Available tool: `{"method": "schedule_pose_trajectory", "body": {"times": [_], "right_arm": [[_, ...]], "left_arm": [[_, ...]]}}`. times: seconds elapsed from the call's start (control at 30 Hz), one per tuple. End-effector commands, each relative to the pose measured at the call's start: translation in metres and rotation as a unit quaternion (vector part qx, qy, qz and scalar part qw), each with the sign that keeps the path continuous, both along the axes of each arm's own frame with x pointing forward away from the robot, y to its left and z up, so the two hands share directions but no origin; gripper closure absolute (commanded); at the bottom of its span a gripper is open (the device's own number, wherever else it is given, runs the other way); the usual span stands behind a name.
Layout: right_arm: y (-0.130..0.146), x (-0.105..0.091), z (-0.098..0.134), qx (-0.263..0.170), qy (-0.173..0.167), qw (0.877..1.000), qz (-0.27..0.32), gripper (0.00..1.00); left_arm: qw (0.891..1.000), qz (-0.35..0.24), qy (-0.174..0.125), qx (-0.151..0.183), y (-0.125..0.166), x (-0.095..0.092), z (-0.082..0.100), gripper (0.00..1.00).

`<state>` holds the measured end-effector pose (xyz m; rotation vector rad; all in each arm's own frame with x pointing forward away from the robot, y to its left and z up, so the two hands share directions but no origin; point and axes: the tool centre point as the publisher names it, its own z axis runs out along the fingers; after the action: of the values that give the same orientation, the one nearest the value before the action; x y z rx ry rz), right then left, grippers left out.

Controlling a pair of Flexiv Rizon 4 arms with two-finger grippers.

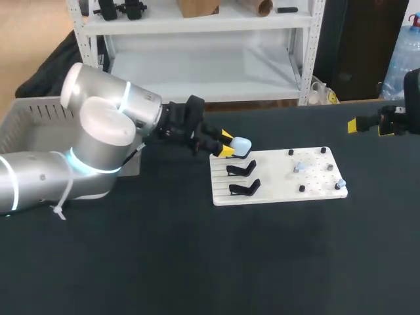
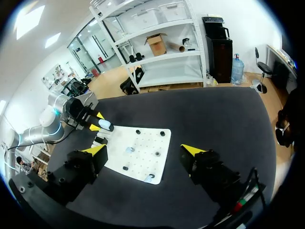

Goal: Pick up each earbud case from the left stands, insert the matching earbuds, close the lid, and place the case in the box.

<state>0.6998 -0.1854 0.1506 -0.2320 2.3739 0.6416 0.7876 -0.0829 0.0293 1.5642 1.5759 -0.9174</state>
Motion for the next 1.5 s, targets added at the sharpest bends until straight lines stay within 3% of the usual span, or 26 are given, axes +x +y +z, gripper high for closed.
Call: {"method": "schedule_pose_trajectory", "body": {"times": [0.03,0.97,1.23,1.33,1.5], "right_arm": [[-0.001,0.001,0.0,0.001,0.0,1.0,0.001,0.0],[-0.001,0.001,0.0,0.001,0.0,1.0,0.001,0.0],[-0.001,0.001,0.0,0.001,0.0,1.0,0.001,0.0],[-0.001,0.001,0.0,0.001,0.0,1.0,0.001,0.0],[-0.001,0.001,0.0,0.001,0.0,1.0,0.001,0.0]], "left_arm": [[1.0,-0.002,0.001,-0.001,-0.004,0.003,-0.006,0.6],[1.0,-0.005,0.003,-0.006,-0.013,0.002,-0.009,0.65],[1.0,-0.004,0.004,-0.006,-0.014,0.001,-0.01,0.78],[1.0,-0.005,0.004,-0.007,-0.014,0.0,-0.01,0.95],[1.0,-0.003,0.005,-0.011,-0.012,-0.003,-0.009,0.99]]}}
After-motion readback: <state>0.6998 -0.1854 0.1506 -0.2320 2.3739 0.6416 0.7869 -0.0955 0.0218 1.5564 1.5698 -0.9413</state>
